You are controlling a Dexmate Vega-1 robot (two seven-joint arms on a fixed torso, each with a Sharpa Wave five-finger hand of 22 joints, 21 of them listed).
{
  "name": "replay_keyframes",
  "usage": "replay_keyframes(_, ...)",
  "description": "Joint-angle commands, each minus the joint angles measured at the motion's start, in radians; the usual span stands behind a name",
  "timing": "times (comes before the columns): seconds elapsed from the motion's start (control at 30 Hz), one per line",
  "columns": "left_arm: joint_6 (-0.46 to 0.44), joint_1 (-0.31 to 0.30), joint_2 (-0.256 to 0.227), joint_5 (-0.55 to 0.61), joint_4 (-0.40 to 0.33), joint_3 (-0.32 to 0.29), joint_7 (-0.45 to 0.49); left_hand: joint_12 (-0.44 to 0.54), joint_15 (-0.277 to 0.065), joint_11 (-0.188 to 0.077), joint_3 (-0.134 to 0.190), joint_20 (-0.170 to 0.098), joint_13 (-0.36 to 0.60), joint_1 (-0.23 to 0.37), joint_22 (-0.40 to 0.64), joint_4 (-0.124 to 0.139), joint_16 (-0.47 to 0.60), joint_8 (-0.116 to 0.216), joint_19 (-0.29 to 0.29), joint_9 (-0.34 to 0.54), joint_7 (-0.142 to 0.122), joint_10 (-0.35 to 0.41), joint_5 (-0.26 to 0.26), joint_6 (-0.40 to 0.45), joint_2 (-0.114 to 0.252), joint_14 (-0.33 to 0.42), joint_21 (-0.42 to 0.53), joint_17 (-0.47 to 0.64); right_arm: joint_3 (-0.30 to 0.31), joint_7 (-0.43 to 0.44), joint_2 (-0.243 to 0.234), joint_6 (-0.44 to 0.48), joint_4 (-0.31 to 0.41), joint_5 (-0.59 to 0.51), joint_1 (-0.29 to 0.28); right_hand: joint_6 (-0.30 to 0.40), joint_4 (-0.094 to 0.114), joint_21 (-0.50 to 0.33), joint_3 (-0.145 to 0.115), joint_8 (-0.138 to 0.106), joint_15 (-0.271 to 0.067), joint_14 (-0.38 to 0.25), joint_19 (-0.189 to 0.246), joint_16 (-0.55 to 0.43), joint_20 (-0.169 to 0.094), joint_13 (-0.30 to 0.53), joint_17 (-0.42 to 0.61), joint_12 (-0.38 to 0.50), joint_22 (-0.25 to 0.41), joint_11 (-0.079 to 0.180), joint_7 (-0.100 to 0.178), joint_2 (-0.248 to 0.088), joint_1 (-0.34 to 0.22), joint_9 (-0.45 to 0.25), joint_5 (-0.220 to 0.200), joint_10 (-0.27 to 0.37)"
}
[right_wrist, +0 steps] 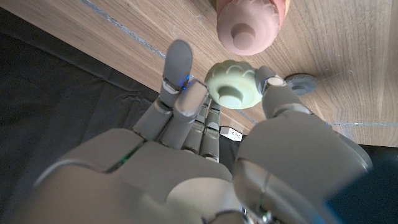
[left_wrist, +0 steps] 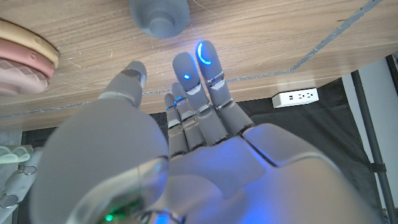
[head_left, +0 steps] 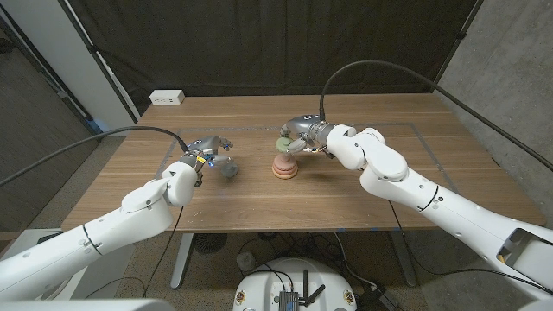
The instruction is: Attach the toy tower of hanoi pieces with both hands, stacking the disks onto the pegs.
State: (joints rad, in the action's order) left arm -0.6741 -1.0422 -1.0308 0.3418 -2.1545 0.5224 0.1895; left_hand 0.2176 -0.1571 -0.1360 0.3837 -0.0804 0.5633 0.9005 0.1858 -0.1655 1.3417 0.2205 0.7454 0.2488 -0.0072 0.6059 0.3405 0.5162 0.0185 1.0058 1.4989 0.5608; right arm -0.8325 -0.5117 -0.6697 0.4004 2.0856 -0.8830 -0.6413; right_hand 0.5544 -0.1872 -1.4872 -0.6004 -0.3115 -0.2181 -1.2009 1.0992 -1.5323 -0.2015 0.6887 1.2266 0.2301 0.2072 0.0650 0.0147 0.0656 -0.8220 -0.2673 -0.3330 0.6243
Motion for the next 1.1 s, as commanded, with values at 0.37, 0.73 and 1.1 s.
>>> replay_keyframes(0.37,-0.004,0.006,0.0,-0.001,0.0,0.004,-0.003,-0.004,-0.063,0.0,0.009,-0.126,0.004,0.014,0.004,0.0,0.005,0.001,0.006,0.003,-0.001,0.009,-0.004,0.006,0.0,0.011,0.005,0.001,-0.039,-0.06,0.037,0.01,-0.048,-0.025,0.037,0.036,0.019,-0.007,-0.021,-0.003,0.0,0.001,0.005,-0.001,-0.021,0.004,0.001,0.0,0.002,0.062,0.03,-0.109,-0.124,-0.005,-0.007,0.069)
replay_keyframes(0.73,-0.001,0.022,0.002,0.007,0.003,0.013,-0.013,-0.004,-0.063,-0.001,0.011,-0.126,0.005,0.014,0.004,-0.001,0.004,0.001,0.006,0.003,-0.001,0.011,-0.005,0.007,-0.001,0.01,0.006,0.0,-0.055,-0.07,0.045,0.02,-0.067,-0.038,0.048,0.035,0.019,-0.007,-0.02,-0.001,0.0,0.005,0.003,0.002,-0.021,0.006,0.001,-0.003,0.001,0.063,0.029,-0.109,-0.127,-0.005,-0.008,0.071)
replay_keyframes(1.1,0.002,0.026,0.002,0.008,0.007,0.016,-0.021,-0.004,-0.063,-0.001,0.012,-0.126,0.006,0.014,0.004,-0.001,0.004,0.0,0.006,0.004,0.0,0.012,-0.005,0.008,-0.002,0.01,0.007,-0.001,-0.07,-0.078,0.058,0.013,-0.092,-0.035,0.058,0.036,0.02,-0.005,-0.02,0.0,0.0,0.005,0.0,0.0,-0.021,0.007,0.003,-0.006,-0.001,0.063,0.029,-0.111,-0.128,-0.005,-0.009,0.071)
